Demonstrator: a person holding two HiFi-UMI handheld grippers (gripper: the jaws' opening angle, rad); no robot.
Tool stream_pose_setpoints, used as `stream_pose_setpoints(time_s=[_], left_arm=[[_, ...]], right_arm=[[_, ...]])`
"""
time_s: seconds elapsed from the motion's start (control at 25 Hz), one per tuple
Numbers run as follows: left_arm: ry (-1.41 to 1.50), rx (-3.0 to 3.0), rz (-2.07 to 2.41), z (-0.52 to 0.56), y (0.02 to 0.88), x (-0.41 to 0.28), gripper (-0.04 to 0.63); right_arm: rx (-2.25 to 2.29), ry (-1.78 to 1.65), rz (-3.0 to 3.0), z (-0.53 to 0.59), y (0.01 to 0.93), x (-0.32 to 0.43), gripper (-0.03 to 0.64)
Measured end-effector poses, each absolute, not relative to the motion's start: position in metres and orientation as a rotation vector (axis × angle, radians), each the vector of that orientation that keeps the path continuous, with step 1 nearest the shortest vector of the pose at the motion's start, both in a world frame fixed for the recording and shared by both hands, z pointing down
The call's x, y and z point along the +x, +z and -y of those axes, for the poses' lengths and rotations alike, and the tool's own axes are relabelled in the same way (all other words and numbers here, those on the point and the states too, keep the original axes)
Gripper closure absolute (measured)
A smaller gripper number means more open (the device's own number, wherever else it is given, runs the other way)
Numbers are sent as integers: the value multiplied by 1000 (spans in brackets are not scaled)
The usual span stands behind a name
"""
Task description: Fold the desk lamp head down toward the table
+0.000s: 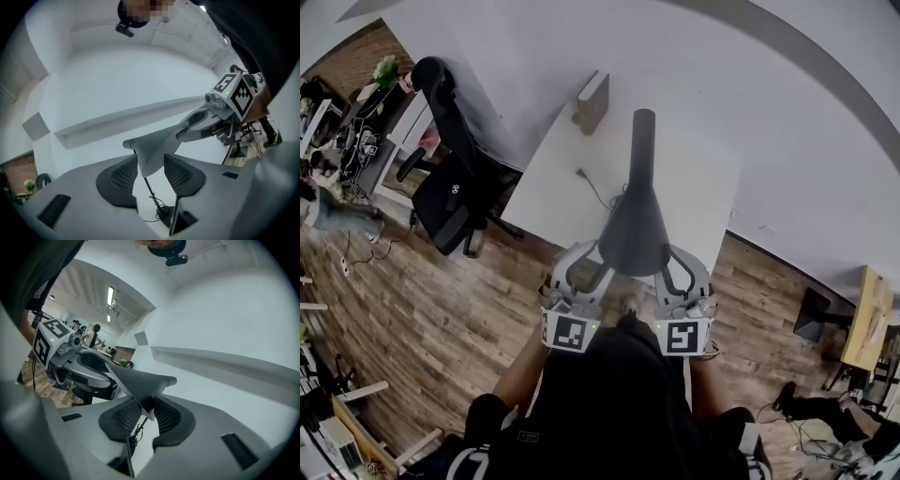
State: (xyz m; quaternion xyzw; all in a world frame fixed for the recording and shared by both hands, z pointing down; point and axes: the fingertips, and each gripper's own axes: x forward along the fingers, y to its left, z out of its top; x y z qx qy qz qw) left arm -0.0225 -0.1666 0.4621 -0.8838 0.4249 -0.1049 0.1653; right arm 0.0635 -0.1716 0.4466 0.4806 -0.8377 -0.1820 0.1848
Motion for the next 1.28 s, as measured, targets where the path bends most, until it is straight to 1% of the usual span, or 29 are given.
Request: stream_pose_setpoints(time_s=[0.12, 0.2, 0.32, 0.4, 0.64, 1.28], left_arm=[[-233, -2465, -1199, 161, 450, -18, 407], [-231, -2433, -1190, 160, 445, -16, 434], [-250, -2423, -1164, 159, 445, -13, 459], [-255, -2416, -1154, 158, 445, -10, 495], [-251, -2412, -1149, 158, 447, -9, 499], [-392, -2338, -1110, 161, 490, -10, 492]], right_arm=[[1349, -497, 2347, 171, 449, 64, 522], [1347, -512, 2346, 171, 448, 64, 523], [1355, -519, 2345, 170, 447, 64, 523], [1359, -519, 2345, 170, 446, 65, 523], [1366, -530, 2332, 169, 449, 66, 526], [1325, -664, 2194, 173, 486, 63, 515]])
